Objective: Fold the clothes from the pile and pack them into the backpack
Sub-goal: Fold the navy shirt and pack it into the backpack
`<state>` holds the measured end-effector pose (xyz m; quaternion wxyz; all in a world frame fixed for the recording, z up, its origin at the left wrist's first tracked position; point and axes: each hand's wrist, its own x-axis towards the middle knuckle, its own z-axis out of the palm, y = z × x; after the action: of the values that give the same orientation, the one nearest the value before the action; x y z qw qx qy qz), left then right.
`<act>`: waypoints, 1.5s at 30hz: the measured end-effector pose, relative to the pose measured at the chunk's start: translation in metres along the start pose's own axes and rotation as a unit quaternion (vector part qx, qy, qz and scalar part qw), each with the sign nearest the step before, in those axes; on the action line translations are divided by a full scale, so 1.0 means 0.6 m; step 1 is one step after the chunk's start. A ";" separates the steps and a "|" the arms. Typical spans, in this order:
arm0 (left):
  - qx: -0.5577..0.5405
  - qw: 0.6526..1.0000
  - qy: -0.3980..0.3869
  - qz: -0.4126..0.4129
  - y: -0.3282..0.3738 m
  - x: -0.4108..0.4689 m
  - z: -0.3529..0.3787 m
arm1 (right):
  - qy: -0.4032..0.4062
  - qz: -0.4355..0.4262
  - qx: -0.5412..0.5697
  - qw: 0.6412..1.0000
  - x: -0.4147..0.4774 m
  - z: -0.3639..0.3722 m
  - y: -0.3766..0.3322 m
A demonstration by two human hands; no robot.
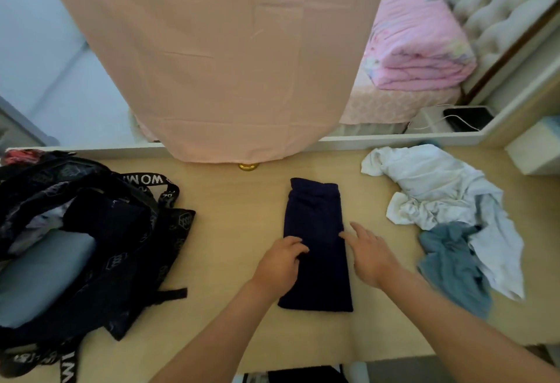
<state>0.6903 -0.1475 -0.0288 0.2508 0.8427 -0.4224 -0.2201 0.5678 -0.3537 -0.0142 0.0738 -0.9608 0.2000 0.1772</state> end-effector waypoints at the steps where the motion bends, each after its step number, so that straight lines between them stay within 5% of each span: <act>1: 0.057 0.997 -0.057 0.008 -0.010 -0.006 0.008 | 0.022 0.011 0.038 0.999 -0.011 0.012 -0.008; 3: 0.128 0.978 -0.164 -0.004 -0.021 -0.022 0.020 | 0.058 0.042 0.115 0.991 -0.027 0.036 -0.031; 5: 0.162 0.971 -0.179 0.001 -0.020 -0.034 0.027 | 0.037 0.063 0.160 0.984 -0.037 0.056 -0.057; 12: 0.097 0.965 -0.238 -0.041 -0.010 -0.058 0.008 | -0.041 -0.096 -0.057 0.993 -0.022 0.059 -0.078; 14: 0.085 0.982 -0.163 -0.046 -0.019 -0.064 -0.006 | -0.032 -0.110 -0.077 0.990 -0.011 0.051 -0.086; 16: 0.104 0.992 0.020 -0.063 -0.037 -0.069 -0.022 | 0.006 -0.091 -0.054 0.994 -0.008 0.053 -0.094; 19: 0.089 0.967 0.198 -0.132 -0.067 -0.095 -0.042 | 0.087 -0.082 -0.004 0.993 -0.018 0.068 -0.107; 22: 0.088 0.955 0.207 -0.193 -0.093 -0.134 -0.038 | 0.130 -0.105 0.051 0.985 -0.032 0.100 -0.130; 28: 0.123 0.941 0.216 -0.231 -0.108 -0.163 -0.004 | 0.090 -0.074 0.019 0.993 -0.049 0.131 -0.149; 33: -0.158 0.901 0.297 -0.273 -0.092 -0.163 -0.026 | 0.033 -0.077 -0.023 0.996 -0.040 0.140 -0.127; 36: -0.164 0.901 0.234 -0.327 -0.099 -0.176 -0.031 | -0.009 -0.102 -0.008 0.995 -0.038 0.128 -0.121; 38: -0.054 0.917 0.147 -0.367 -0.111 -0.182 -0.032 | -0.020 -0.108 0.017 0.994 -0.039 0.120 -0.125; 41: 0.069 0.929 0.181 -0.316 -0.104 -0.167 -0.038 | 0.021 -0.096 0.046 0.994 -0.039 0.103 -0.137; 43: 0.097 0.954 0.209 -0.191 -0.077 -0.135 -0.041 | 0.062 -0.087 0.041 0.993 -0.033 0.094 -0.144; 45: 0.168 0.975 0.139 -0.045 -0.054 -0.104 -0.035 | 0.081 -0.094 0.038 0.992 -0.023 0.094 -0.149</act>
<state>0.6879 -0.0746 -0.0221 0.1520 0.9133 -0.3759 -0.0374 0.5752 -0.2556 -0.0548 0.1098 -0.9831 0.1206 0.0832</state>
